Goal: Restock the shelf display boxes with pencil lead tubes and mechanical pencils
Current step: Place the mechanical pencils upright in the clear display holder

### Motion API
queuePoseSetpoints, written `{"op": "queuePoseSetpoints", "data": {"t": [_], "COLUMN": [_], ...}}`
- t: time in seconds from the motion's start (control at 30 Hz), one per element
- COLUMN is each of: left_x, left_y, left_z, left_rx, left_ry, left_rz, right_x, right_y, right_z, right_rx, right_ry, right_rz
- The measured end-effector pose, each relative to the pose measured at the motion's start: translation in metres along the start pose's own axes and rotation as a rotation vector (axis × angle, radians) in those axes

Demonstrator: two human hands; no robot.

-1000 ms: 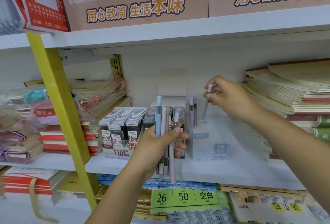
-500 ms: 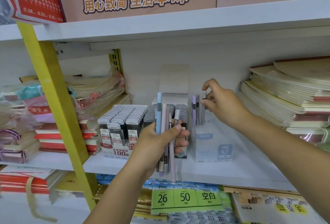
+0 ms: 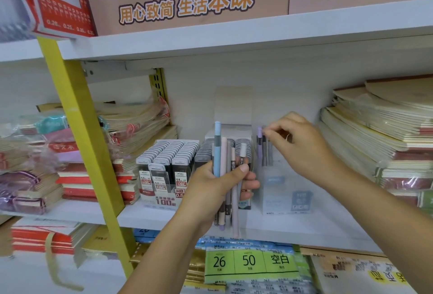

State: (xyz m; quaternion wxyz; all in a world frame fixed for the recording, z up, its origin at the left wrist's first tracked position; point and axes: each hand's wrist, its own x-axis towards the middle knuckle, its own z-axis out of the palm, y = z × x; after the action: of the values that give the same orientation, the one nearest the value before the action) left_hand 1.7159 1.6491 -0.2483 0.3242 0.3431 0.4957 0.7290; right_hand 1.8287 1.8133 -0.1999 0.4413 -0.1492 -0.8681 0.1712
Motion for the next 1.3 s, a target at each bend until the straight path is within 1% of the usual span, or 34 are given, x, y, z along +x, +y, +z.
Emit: {"op": "queuePoseSetpoints", "data": {"t": [0.1, 0.13, 0.17, 0.37, 0.5, 0.57, 0.67, 0.73, 0.77, 0.83, 0.9, 1.0, 1.3], "left_x": [0.000, -0.001, -0.001, -0.001, -0.001, 0.001, 0.002, 0.002, 0.002, 0.002, 0.003, 0.003, 0.005], "left_y": [0.001, 0.001, 0.001, 0.001, -0.004, -0.006, -0.007, -0.007, -0.007, -0.008, -0.008, -0.008, -0.008], "left_z": [0.006, 0.008, 0.010, 0.010, 0.005, 0.005, 0.005, 0.002, 0.000, -0.003, -0.004, -0.006, -0.011], "left_rx": [0.026, 0.033, 0.036, 0.010, 0.159, 0.187, 0.188, 0.172, 0.160, 0.146, 0.149, 0.160, 0.174], "left_ry": [-0.018, -0.029, -0.040, -0.108, -0.089, -0.079, -0.052, -0.051, -0.056, -0.068, -0.070, -0.073, -0.093], "left_rz": [0.010, 0.019, 0.027, -0.023, 0.000, 0.034, 0.046, 0.038, 0.027, 0.009, 0.007, 0.024, 0.057], "right_x": [-0.018, -0.021, -0.023, -0.015, -0.008, -0.004, 0.005, 0.010, 0.012, 0.014, 0.014, 0.015, 0.020], "right_y": [-0.024, -0.027, -0.029, -0.020, -0.011, -0.008, 0.001, 0.010, 0.015, 0.025, 0.033, 0.039, 0.039], "right_z": [-0.003, -0.002, -0.002, -0.014, -0.025, -0.031, -0.039, -0.040, -0.037, -0.028, -0.019, -0.008, -0.002], "right_rx": [0.370, 0.443, 0.496, 0.834, 0.911, 0.876, 0.777, 0.634, 0.505, 0.210, 0.030, -0.039, -0.099], "right_ry": [-0.287, -0.345, -0.353, -0.094, -0.071, -0.004, 0.177, 0.229, 0.216, 0.123, 0.034, -0.035, -0.058], "right_rz": [0.138, 0.156, 0.167, 0.278, 0.283, 0.249, 0.198, 0.152, 0.118, 0.046, -0.006, -0.028, -0.036]}}
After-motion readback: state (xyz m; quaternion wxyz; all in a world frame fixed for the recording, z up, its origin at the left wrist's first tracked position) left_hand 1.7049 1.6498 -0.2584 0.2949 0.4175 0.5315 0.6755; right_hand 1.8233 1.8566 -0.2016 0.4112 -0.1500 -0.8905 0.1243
